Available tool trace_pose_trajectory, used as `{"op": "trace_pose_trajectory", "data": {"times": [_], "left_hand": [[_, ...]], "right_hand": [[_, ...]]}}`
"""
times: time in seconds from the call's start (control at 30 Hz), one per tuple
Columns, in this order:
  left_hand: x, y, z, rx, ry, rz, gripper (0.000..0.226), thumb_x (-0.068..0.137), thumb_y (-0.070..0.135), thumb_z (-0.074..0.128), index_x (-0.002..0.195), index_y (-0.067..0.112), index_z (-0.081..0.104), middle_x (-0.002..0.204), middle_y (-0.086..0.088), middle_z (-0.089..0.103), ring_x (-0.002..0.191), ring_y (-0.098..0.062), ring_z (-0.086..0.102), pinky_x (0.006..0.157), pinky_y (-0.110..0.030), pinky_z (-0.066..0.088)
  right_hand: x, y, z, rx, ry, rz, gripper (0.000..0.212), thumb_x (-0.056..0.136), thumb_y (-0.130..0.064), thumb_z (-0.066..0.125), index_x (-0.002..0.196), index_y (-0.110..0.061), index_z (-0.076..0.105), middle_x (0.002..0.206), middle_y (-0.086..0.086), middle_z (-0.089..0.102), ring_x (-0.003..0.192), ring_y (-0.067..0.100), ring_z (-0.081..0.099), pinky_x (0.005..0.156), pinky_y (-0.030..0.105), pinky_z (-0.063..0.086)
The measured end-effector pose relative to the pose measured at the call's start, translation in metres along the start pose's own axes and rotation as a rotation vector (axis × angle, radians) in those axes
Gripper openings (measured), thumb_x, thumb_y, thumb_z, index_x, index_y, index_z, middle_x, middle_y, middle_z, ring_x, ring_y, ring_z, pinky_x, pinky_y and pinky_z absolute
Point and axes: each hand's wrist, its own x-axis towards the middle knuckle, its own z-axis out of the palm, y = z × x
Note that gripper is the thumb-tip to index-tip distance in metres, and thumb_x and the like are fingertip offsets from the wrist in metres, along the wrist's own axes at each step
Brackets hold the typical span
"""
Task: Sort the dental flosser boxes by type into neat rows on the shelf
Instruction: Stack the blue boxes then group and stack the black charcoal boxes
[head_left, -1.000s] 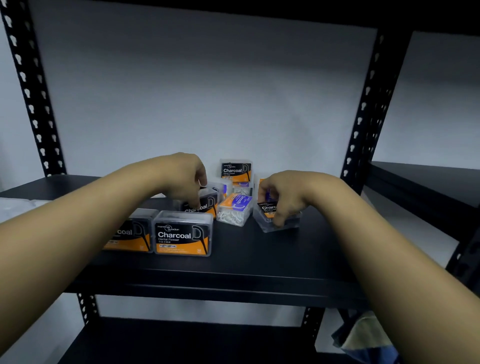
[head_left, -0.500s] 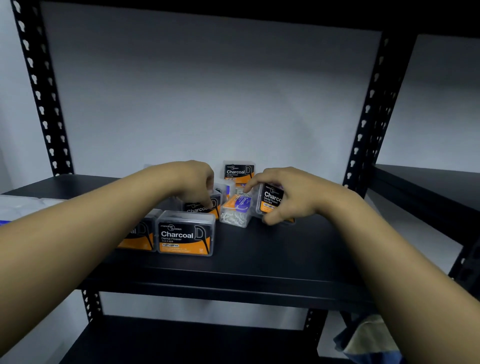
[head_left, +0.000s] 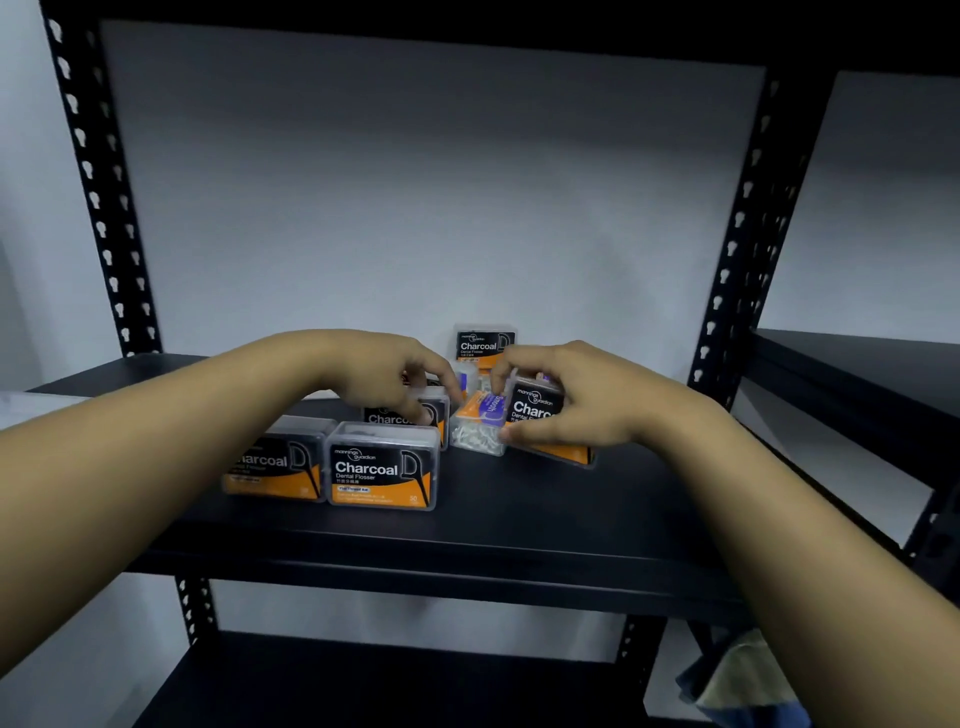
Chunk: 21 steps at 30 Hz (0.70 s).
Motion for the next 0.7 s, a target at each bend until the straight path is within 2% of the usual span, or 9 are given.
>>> {"op": "trace_pose_trajectory", "data": {"times": [0.1,0.2,0.23,0.3,0.37,0.5,0.53,0.63,0.7], "left_hand": [[-0.005,-0.001,-0.001,-0.021,0.026,0.036,0.037,0.087,0.029,0.077,0.116,0.050,0.066,0.096,0.006,0.061,0.071,0.002,0.053,0.069,-0.020,0.040],[-0.010,-0.001,-0.001,-0.027,0.039,0.054,0.036,0.090,0.018,0.074,0.122,0.035,0.067,0.077,0.033,0.060,0.056,0.015,0.048,0.057,-0.007,0.034],[-0.011,-0.003,-0.001,-0.027,0.045,0.059,0.037,0.091,0.016,0.073,0.124,0.032,0.067,0.072,0.036,0.060,0.053,0.015,0.048,0.054,-0.005,0.034],[-0.012,-0.006,-0.002,-0.029,0.059,0.049,0.038,0.092,0.018,0.072,0.126,0.033,0.066,0.064,0.019,0.054,0.047,0.013,0.047,0.049,-0.008,0.030],[-0.012,-0.011,-0.002,-0.025,0.056,0.037,0.040,0.091,0.024,0.074,0.127,0.037,0.065,0.068,0.014,0.046,0.047,0.012,0.047,0.053,-0.015,0.031],[-0.006,-0.027,0.002,-0.044,0.043,0.064,0.041,0.088,0.030,0.076,0.124,0.046,0.065,0.101,0.000,0.063,0.062,0.001,0.047,0.066,-0.024,0.038],[-0.005,-0.029,0.003,-0.042,0.049,0.069,0.041,0.088,0.030,0.076,0.123,0.046,0.065,0.104,-0.002,0.064,0.062,0.001,0.048,0.066,-0.025,0.038],[-0.004,-0.029,0.003,-0.044,0.053,0.075,0.041,0.089,0.028,0.075,0.126,0.041,0.065,0.098,-0.001,0.061,0.055,0.009,0.049,0.062,-0.024,0.036],[-0.005,-0.029,0.002,-0.035,0.049,0.087,0.041,0.089,0.028,0.075,0.127,0.040,0.065,0.095,0.001,0.060,0.056,0.009,0.049,0.063,-0.025,0.038]], "right_hand": [[0.001,-0.008,0.006,-0.019,0.027,0.033,0.063,0.056,-0.063,0.071,0.114,-0.043,0.058,0.097,-0.011,0.069,0.076,0.005,0.062,0.070,0.032,0.053],[0.002,-0.017,0.015,0.005,-0.005,0.013,0.058,0.056,-0.056,0.077,0.110,-0.039,0.064,0.095,-0.018,0.068,0.073,-0.006,0.059,0.067,0.025,0.047],[0.002,-0.020,0.018,0.031,-0.019,0.013,0.054,0.058,-0.051,0.081,0.108,-0.039,0.066,0.096,-0.020,0.068,0.075,-0.008,0.060,0.068,0.023,0.048],[0.004,-0.024,0.024,0.079,-0.045,0.006,0.049,0.061,-0.045,0.086,0.106,-0.039,0.069,0.102,-0.021,0.070,0.086,-0.005,0.064,0.077,0.029,0.056],[0.005,-0.025,0.031,0.103,-0.068,-0.011,0.048,0.063,-0.045,0.089,0.106,-0.039,0.070,0.109,-0.018,0.072,0.098,0.001,0.067,0.088,0.036,0.058],[0.003,-0.026,0.039,0.167,-0.058,-0.029,0.044,0.068,-0.039,0.093,0.107,-0.034,0.074,0.110,-0.018,0.073,0.102,-0.001,0.068,0.095,0.036,0.057],[0.003,-0.026,0.040,0.173,-0.053,-0.030,0.043,0.069,-0.039,0.093,0.107,-0.032,0.074,0.110,-0.018,0.074,0.102,-0.001,0.069,0.095,0.036,0.057],[0.002,-0.029,0.041,0.194,-0.047,-0.017,0.042,0.070,-0.041,0.094,0.106,-0.031,0.075,0.107,-0.017,0.074,0.099,-0.002,0.070,0.094,0.035,0.058],[0.003,-0.030,0.042,0.205,-0.040,-0.015,0.042,0.069,-0.043,0.094,0.105,-0.032,0.075,0.105,-0.016,0.073,0.098,-0.001,0.070,0.094,0.036,0.058]]}}
